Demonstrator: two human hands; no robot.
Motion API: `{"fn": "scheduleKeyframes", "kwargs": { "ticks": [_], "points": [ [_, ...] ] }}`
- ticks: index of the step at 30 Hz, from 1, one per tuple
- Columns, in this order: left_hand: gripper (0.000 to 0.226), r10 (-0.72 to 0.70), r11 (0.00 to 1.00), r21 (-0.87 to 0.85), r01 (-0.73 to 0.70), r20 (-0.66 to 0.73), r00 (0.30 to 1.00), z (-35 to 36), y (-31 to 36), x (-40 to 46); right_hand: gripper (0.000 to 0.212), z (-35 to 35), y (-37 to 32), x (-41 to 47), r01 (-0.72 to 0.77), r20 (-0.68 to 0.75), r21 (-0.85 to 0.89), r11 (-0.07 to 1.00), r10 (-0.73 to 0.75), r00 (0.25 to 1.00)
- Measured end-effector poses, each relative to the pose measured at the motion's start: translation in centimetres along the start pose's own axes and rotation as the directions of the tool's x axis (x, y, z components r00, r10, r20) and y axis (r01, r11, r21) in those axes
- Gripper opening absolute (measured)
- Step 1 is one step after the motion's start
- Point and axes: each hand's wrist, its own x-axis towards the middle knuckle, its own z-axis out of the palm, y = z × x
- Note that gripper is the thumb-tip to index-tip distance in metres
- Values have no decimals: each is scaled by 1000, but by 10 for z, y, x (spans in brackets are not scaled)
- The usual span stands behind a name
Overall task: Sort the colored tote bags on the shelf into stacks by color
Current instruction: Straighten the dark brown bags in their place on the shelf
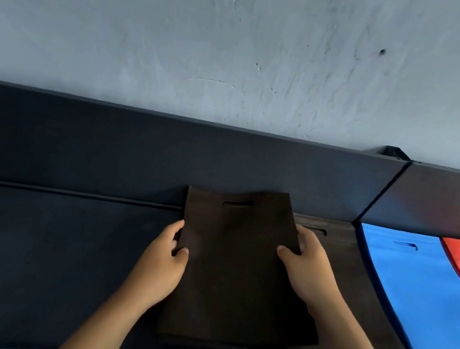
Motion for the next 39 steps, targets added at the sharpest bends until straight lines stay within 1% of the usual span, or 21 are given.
{"fn": "scheduleKeyframes", "kwargs": {
  "ticks": [3,7,10,12,16,18,21,23,24,25,26,27,28,29,31,32,34,35,36,37,39],
  "points": [
    [61,4,1000,24,-5,55,998,27,15,2,65,-33,14,8,8,-28,-64,998,-9,1000],
    [57,-16,996,85,4,133,991,70,40,7,57,-77,44,16,-3,-44,-114,994,-2,999],
    [56,-27,992,128,5,171,985,102,58,13,53,-108,69,26,-31,-69,-157,987,20,997],
    [55,-42,988,155,14,176,983,126,71,14,55,-128,83,34,-43,-89,-197,979,26,996],
    [53,-118,975,197,101,76,990,164,87,20,63,-157,109,47,-74,-50,-334,939,61,997],
    [60,-189,967,181,180,32,981,180,96,22,62,-167,122,53,-63,-23,-383,921,59,998],
    [75,-259,958,123,260,-30,965,196,110,23,66,-175,134,59,-50,28,-413,909,67,997],
    [76,-336,940,40,340,-78,939,205,119,24,71,-176,138,60,-25,73,-451,892,65,995],
    [69,-375,927,-20,375,-101,922,208,126,24,73,-176,139,59,1,97,-485,874,53,994],
    [53,-407,913,-74,401,-97,908,210,127,26,75,-175,139,59,31,124,-522,852,40,992],
    [29,-435,898,-110,426,-75,897,209,134,25,77,-174,138,58,56,151,-550,834,33,988],
    [20,-452,888,-124,443,-53,891,209,133,27,79,-174,138,59,75,178,-560,825,31,983],
    [18,-473,876,-118,467,-28,881,208,137,27,81,-175,138,59,84,196,-554,828,32,980],
    [20,-487,869,-105,484,2,873,208,134,30,82,-175,139,60,80,205,-541,837,39,978],
    [23,-482,873,-62,483,34,876,211,135,27,83,-178,137,62,57,213,-515,855,64,975],
    [23,-457,889,-16,457,21,889,213,138,24,81,-180,135,63,47,216,-502,864,72,974],
    [27,-380,921,79,381,-33,925,220,132,24,69,-183,132,67,24,216,-468,883,88,972],
    [29,-364,928,67,366,-42,931,222,130,22,64,-185,130,69,15,213,-453,891,92,973],
    [30,-362,932,12,363,-43,931,223,130,20,64,-187,129,70,2,211,-438,899,100,972],
    [32,-388,919,-79,386,-19,921,222,127,21,70,-189,127,71,-17,212,-416,909,115,970],
    [36,-456,849,-266,456,67,888,216,123,24,82,-191,126,72,-49,214,-360,932,133,968]
  ]
}}
